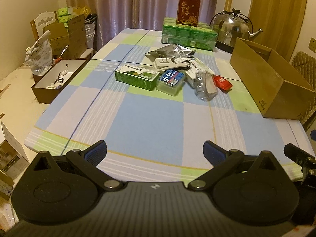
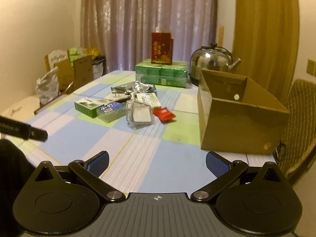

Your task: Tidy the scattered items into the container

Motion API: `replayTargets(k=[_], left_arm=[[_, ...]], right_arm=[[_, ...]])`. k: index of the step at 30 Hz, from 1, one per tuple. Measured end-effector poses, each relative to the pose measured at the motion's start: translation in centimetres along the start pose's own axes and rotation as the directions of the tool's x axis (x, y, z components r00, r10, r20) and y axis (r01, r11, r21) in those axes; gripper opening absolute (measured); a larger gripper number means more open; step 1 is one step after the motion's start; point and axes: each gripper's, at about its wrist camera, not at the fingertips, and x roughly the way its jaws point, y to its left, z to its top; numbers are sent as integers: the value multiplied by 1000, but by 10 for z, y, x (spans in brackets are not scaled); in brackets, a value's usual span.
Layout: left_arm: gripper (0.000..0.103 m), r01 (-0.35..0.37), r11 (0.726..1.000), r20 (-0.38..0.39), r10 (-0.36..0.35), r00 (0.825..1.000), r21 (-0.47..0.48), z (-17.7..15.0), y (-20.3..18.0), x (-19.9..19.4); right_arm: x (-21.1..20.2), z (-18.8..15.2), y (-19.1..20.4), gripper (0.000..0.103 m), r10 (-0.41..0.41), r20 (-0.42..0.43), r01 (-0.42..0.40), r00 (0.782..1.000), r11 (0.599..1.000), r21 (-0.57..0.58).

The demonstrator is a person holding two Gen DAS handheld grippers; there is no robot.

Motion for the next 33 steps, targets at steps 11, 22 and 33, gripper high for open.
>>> replayTargets(k=[11, 22, 33], left_arm=[[102, 37, 998, 59, -40, 997, 43, 25, 18, 20], [102, 72, 990, 43, -78, 996, 120, 58, 41, 63], [102, 51, 983, -1, -51, 999, 176, 78, 67, 117]], right_arm=[[41, 19, 5, 101, 40, -11, -41, 999, 997, -59], [107, 50, 8, 101, 116, -76, -118, 990, 993, -26], [174, 75, 15, 101, 197, -102, -201, 975, 979, -30]])
